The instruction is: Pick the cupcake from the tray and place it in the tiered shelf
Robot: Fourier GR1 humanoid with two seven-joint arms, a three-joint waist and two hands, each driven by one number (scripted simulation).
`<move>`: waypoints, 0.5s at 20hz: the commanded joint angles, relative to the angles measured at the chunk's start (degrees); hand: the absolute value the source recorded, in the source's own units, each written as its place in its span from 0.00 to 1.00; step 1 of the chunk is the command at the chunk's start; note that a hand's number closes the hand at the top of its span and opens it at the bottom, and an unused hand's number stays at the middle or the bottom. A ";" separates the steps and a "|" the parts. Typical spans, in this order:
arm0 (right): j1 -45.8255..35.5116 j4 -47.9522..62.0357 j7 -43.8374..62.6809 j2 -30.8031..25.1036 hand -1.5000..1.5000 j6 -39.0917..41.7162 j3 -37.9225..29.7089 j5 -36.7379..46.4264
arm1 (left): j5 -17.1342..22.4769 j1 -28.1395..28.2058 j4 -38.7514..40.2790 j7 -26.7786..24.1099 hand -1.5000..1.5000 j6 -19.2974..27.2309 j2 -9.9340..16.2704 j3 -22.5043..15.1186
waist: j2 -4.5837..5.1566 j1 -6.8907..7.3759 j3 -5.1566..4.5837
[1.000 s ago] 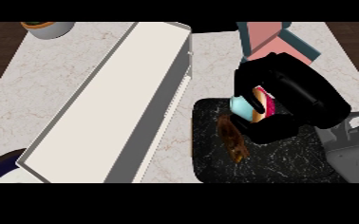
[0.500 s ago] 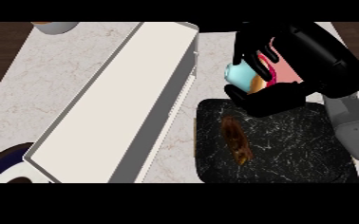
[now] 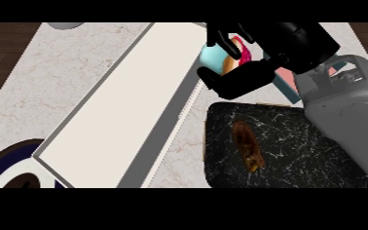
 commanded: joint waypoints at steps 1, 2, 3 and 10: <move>-4.66 4.56 0.96 3.43 1.00 0.47 2.26 1.95 | 3.90 -13.85 -5.34 -2.67 0.50 -0.85 -7.45 -5.57 | 0.60 -0.96 -1.72; -4.79 4.90 0.34 3.78 1.00 0.66 3.06 2.49 | 3.76 -14.29 -4.72 -2.37 0.50 -0.62 -8.45 -5.96 | 0.70 -1.59 -1.77; -6.89 5.57 2.36 5.76 1.00 0.91 3.39 2.12 | 3.96 -12.90 -5.72 -2.55 0.50 -1.40 -8.26 -5.94 | 0.18 -0.57 -1.69; -9.74 14.35 3.54 13.34 1.00 1.30 9.20 5.22 | 1.85 -13.25 -5.72 -2.87 0.50 -1.70 -9.68 -6.26 | 0.69 0.10 -1.74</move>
